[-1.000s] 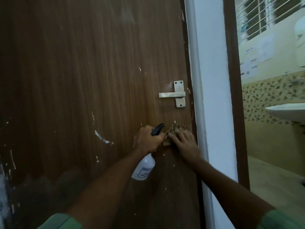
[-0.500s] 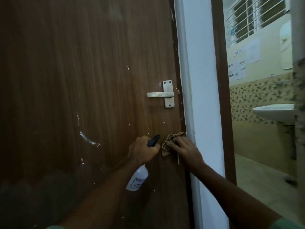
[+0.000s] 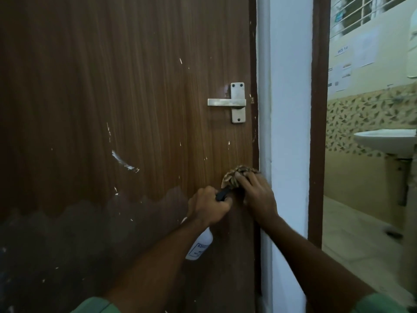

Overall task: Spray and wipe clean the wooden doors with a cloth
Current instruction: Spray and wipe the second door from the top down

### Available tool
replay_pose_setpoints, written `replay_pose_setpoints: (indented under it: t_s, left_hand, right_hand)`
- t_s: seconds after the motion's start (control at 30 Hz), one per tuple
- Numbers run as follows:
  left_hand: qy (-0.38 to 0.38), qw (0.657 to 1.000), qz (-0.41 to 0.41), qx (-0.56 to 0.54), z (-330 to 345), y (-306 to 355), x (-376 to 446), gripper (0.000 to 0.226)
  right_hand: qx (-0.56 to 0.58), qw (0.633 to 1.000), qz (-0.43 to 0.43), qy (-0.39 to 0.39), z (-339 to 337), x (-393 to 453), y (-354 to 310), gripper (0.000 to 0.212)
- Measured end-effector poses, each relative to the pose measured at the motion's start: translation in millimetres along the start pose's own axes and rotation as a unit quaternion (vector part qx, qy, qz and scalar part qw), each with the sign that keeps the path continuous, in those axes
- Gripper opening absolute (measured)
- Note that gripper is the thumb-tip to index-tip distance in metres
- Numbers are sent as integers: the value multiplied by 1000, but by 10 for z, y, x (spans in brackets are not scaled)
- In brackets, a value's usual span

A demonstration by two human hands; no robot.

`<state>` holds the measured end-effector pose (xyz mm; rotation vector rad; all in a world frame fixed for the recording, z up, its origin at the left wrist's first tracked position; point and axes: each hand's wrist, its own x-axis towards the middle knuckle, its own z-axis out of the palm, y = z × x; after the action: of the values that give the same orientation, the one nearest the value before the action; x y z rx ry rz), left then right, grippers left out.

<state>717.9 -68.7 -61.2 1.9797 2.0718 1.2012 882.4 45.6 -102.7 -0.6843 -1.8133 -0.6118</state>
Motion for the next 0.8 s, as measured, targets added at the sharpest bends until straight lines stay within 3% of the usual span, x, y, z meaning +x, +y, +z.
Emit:
replay_pose_setpoints:
  t_s: [0.1,0.2,0.33,0.4,0.57,0.7,0.8]
  left_hand:
    - [-17,999,22,-28,18,-102,-28,27]
    - [-10,999,37,-35,-44,-141,-44,26]
    - [11,998,22,-56,-37,-198,18,33]
    - [15,997,19,-72,-12,-220,3,31]
    - [7,996,8,-89,27,-361,-87,28]
    - [12,992,-5,-124,30,-408,-53,27]
    - [40,989,9,-140,120,-473,-45,30]
  right_hand:
    - [-15,996,-64,-62,119,-586,-85,47]
    - [-23,990,-95,-105,-11,-413,18,53]
    - [11,998,62,-1,-140,105,41,40]
    - [18,995,102,16,-28,-11,-19,42]
    - [44,993,0,-109,178,-952,-223,48]
    - [85,986,142,11,200,-350,-397,48]
    - [58,982,163,77,339,-53,-471,54]
